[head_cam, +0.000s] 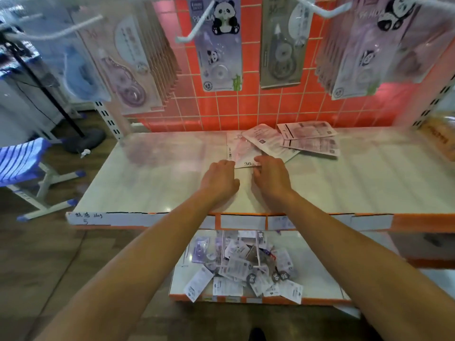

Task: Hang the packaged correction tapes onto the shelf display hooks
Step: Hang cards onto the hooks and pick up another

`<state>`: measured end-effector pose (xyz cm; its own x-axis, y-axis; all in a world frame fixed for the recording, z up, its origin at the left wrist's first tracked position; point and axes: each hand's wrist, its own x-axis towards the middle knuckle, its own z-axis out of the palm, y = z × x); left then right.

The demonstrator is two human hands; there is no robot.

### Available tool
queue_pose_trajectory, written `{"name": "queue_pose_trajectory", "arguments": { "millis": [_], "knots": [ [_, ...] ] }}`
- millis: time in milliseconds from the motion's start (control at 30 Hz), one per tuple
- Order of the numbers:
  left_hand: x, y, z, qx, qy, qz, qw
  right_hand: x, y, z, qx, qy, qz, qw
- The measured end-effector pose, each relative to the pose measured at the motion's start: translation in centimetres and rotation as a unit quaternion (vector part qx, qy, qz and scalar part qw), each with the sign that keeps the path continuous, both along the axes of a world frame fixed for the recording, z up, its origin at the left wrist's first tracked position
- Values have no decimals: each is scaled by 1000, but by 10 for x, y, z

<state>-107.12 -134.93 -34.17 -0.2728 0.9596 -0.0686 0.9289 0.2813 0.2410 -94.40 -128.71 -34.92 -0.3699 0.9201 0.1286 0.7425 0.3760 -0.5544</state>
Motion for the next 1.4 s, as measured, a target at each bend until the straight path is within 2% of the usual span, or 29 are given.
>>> {"name": "queue_pose_trajectory", "arguments": {
  "millis": [133, 267, 400, 633, 767, 833, 967, 1100, 1400],
  "knots": [
    [-2, 10, 0, 12, -5, 15, 1000, -10, 10, -3, 7, -18, -24, 1000],
    [-2, 17, 7, 56, -108, 106, 987, -15, 15, -5, -14, -11, -35, 999],
    [-8, 19, 10, 52, -204, 211, 954, -12, 14, -8, -30, 13, -39, 999],
    [-15, 2, -1, 86, -337, 248, 904, -14, -1, -1, -55, 36, -9, 998],
    [-15, -11, 7, 97, -478, 276, 828, -14, -14, 0, -89, 60, 9, 994],
    [-14, -20, 12, 94, -510, 263, 813, -14, -21, 4, -97, 70, 8, 993],
    [-16, -48, 23, 86, -518, 214, 824, -12, -35, 17, -116, 113, -12, 987],
    [-16, -81, 37, 71, -543, 158, 822, -16, -53, 32, -123, 210, -29, 970],
    [-22, -160, 33, 28, -531, 108, 840, -20, -110, 53, -31, 287, -56, 956]
  ]
}}
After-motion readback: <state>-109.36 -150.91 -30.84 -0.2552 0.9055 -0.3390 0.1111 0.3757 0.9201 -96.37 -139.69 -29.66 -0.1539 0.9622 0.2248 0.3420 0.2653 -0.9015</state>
